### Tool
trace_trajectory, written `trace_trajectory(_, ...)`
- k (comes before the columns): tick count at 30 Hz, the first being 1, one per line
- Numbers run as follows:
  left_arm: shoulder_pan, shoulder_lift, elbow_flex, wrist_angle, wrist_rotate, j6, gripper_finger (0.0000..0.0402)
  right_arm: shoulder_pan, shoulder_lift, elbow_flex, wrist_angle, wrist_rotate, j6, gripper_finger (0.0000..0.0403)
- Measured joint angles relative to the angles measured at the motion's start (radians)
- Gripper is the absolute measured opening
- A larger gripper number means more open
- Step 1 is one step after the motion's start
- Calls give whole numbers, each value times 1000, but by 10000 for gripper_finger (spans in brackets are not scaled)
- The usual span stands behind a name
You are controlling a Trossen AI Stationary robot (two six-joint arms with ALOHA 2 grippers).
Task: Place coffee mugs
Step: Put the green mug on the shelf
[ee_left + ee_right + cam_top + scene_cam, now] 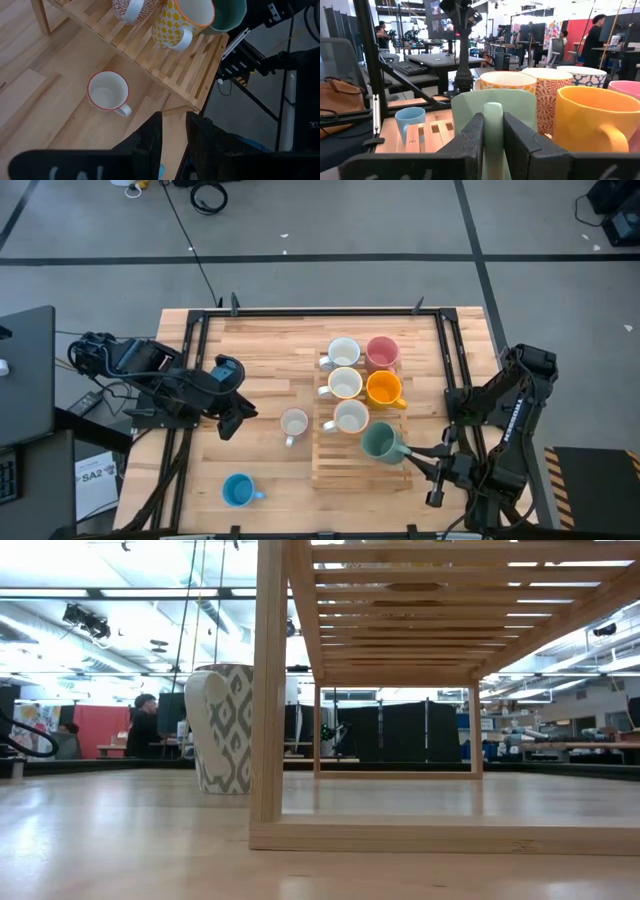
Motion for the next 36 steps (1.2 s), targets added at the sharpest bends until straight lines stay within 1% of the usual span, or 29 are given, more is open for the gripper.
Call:
trace_trajectory(6,0,0,0,0,0,0,91,5,0,0,-1,-6,-17,62)
trace_trajectory(21,0,0,0,30,0,-1,91,22,-3,3,1,-110,-18,68)
trace_trajectory(29,0,0,0,29,0,-1,91,28,0,-2,0,-304,16,75)
trace_trajectory(36,0,0,0,29,0,0,91,12,-1,0,0,-312,8,74)
